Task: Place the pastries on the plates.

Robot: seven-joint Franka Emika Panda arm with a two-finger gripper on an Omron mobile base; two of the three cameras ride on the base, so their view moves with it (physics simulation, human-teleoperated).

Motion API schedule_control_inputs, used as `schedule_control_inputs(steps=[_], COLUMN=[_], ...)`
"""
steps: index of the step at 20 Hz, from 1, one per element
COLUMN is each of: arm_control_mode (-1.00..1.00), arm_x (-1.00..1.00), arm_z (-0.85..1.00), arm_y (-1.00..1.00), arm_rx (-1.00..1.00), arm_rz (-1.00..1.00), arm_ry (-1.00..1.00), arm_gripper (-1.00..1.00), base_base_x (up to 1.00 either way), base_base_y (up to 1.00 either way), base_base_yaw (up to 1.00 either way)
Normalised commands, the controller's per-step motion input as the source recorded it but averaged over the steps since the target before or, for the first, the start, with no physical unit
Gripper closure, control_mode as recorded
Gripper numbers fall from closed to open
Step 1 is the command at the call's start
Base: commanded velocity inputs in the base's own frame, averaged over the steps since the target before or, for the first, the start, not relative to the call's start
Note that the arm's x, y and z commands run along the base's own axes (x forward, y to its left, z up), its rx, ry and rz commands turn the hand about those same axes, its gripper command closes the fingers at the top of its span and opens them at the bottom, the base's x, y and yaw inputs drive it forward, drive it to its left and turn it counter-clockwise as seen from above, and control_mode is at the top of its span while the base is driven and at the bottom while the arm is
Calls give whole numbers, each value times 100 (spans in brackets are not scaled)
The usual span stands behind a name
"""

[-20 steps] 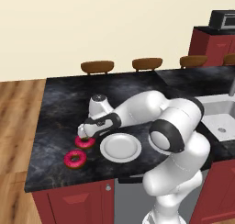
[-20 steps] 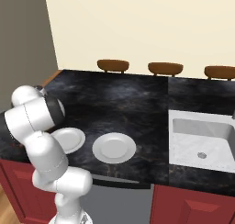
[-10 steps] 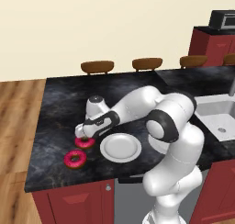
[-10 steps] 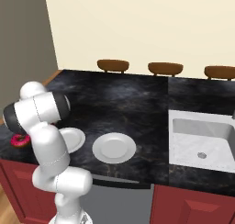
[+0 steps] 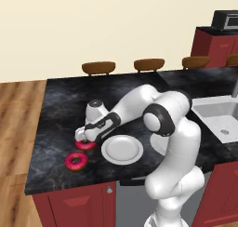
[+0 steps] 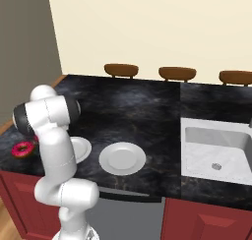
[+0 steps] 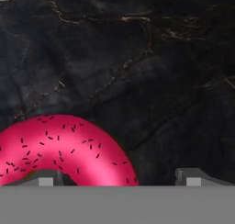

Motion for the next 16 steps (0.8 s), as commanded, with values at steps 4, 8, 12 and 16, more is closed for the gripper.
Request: schedule_control_inputs(steps=[4,8,12,16], arm_control_mode=[-100,-100,-100,-100], arm_x=[23,0,-2,-22], arm_z=[-29,0,3,29], arm_y=[9,0,-28,-89], arm_rx=[0,0,6,7], arm_rz=[0,0,0,0], arm_ry=[0,0,-7,-15], arm_gripper=[100,100,100,100], base_base_x=[0,0,0,0], base_base_y=[0,0,0,0], base_base_yaw=[0,0,0,0])
